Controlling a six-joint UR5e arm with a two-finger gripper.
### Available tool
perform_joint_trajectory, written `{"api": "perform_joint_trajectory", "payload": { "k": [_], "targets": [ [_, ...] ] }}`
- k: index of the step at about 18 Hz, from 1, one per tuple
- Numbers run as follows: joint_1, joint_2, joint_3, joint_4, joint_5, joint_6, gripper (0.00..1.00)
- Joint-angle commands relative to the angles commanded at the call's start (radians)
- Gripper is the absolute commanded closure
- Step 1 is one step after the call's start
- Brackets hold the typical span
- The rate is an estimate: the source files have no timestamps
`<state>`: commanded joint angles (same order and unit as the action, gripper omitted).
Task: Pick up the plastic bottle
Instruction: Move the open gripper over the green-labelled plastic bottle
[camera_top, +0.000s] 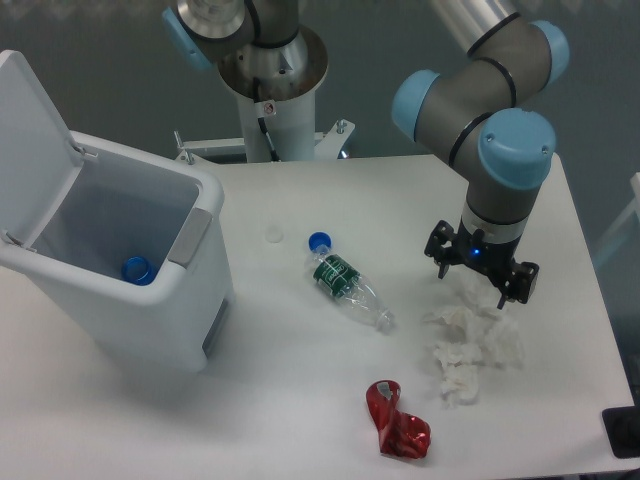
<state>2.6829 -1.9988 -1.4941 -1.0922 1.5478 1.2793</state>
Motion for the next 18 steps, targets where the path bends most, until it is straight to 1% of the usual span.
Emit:
{"api": "perform_joint_trajectory", "payload": {
  "k": [3,6,8,11,13,16,18],
  "targets": [
    [0.0,0.002,-0.002,0.0,-0.005,-0.003,0.0],
    [-0.006,0.017,-0.011,-0.012,0.005,-0.015,0.0],
    [-0.012,0.052,-0.06,-0.008,0.006,-0.098,0.0],
    [-0.012,0.083,-0.142,0.003,0.002,-0.202,0.0],
    [-0.021,0.089,-0.166,0.003,0.006,-0.241,0.0],
    [-0.055,0.089,-0.195,-0.009,-0.003,-0.388,0.0],
    [-0.069,0.087,-0.221,-0.009,-0.006,-0.528,0.0]
  ]
}}
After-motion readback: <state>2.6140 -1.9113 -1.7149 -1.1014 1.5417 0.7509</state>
